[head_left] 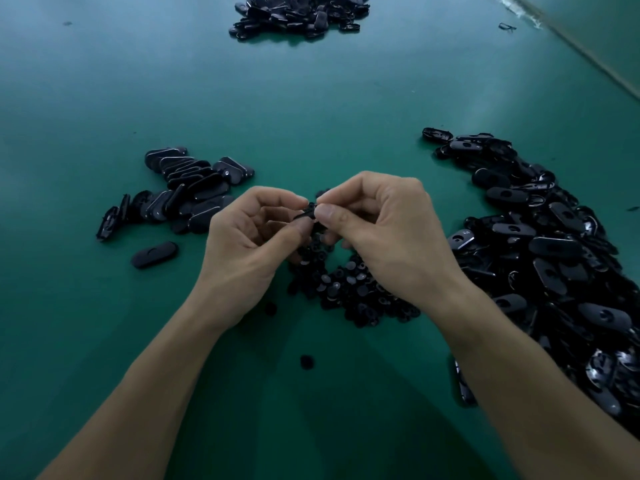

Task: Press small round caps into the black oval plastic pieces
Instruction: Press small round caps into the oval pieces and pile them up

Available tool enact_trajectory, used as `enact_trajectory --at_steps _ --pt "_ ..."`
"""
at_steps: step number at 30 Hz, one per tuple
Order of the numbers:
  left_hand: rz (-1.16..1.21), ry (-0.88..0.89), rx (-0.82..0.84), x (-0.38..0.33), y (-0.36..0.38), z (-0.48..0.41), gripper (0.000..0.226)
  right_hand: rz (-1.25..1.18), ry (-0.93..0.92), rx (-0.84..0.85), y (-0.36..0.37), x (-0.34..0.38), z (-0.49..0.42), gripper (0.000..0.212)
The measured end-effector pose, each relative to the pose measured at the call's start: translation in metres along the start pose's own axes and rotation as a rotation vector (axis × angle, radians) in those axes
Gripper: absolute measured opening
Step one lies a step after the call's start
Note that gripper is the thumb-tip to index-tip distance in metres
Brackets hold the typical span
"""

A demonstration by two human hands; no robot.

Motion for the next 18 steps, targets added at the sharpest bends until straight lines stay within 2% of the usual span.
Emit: enact_trajectory --at_steps 3,5,7,11,13,16,18 --pt "0.020 -0.022 -0.020 0.0013 -0.0007 0.0005 0.013 -0.022 0.023 0.000 0.0006 -0.0003 0.0005 0.008" --pt "0.048 -0.028 -0.048 0.0019 -0.0007 0.0004 0.010 0.067 0.010 -0.037 -0.0007 -0.0007 0.0003 0.009" --pt "0.063 -0.030 -0.080 0.0026 -0.0011 0.0001 0.011 0.284 -0.017 -0.052 -0.0016 -0.0017 -0.0009 0.015" --pt "0.097 -0.048 -0.122 0.0035 -0.0021 -0.0013 0.013 0.740 0.012 0.104 -0.0020 -0.0075 0.0007 0.031" --pt "0.099 -0.055 -0.123 0.0035 -0.0024 -0.0014 0.014 0.783 0.030 0.144 -0.0011 -0.0087 0.0031 0.027" --pt "0.109 -0.073 -0.114 0.0036 -0.0024 -0.0012 0.015 0.758 0.007 0.096 0.0009 -0.0083 0.0039 0.010" --pt "0.113 -0.082 -0.107 0.0039 -0.0022 -0.0010 0.015 0.759 0.010 0.076 0.0018 -0.0080 0.0022 0.007"
Point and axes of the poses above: each hand's wrist, its own z-axis away from the middle knuckle, its own y-axis out of the palm, x = y × z, the point moved 2 cm from there along -z, towards the middle knuckle, and after that the axes turned 5 degrees about -x, right-handed, at the moved point
